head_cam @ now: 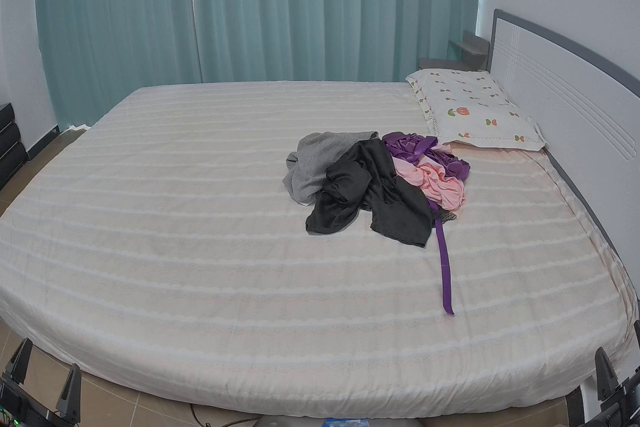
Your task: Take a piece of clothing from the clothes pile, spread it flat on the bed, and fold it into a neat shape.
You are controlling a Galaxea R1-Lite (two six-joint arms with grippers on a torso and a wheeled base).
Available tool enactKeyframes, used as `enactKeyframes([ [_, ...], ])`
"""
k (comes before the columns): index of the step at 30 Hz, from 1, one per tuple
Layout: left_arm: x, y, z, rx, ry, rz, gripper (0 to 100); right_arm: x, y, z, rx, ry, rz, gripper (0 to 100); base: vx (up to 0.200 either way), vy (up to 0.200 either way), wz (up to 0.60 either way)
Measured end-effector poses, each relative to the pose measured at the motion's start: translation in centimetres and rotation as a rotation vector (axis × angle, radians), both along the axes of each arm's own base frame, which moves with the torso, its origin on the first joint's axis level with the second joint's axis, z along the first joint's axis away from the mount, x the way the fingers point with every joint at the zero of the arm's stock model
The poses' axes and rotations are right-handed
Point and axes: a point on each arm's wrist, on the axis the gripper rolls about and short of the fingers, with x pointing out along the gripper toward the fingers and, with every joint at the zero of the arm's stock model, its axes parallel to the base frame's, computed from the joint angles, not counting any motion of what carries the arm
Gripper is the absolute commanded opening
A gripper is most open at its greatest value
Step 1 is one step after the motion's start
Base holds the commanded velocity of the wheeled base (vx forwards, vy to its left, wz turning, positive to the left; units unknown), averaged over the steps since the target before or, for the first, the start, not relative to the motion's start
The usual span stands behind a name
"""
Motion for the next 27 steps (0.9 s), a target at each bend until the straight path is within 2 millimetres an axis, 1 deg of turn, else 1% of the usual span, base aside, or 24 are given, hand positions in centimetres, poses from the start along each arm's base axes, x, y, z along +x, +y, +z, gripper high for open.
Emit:
enactKeyframes([
  [6, 0.0, 0.0, 0.0, 0.001, 0.0, 0.0, 100, 0.0, 0.0, 0.3, -0.005, -0.012, 0.011, 100, 0.0, 0.0, 0.0],
  [11, 0.0, 0.0, 0.0, 0.0, 0.0, 0.0, 100, -0.2, 0.1, 3.2, 0.014, -0.051, 0.052, 100, 0.0, 0.0, 0.0],
  [14, 0.0, 0.0, 0.0, 0.001, 0.0, 0.0, 100, 0.6, 0.2, 4.8, 0.025, -0.01, 0.09, 100, 0.0, 0.0, 0.0],
  [19, 0.0, 0.0, 0.0, 0.001, -0.001, -0.001, 100, 3.1, 0.3, 6.8, 0.057, 0.098, 0.149, 100, 0.0, 0.0, 0.0],
  [24, 0.0, 0.0, 0.0, 0.001, -0.001, -0.001, 100, 6.9, 0.6, 8.2, 0.105, 0.21, 0.197, 100, 0.0, 0.0, 0.0],
  [27, 0.0, 0.0, 0.0, 0.001, -0.001, -0.001, 100, 9.6, 1.0, 8.8, 0.135, 0.27, 0.219, 100, 0.0, 0.0, 0.0],
])
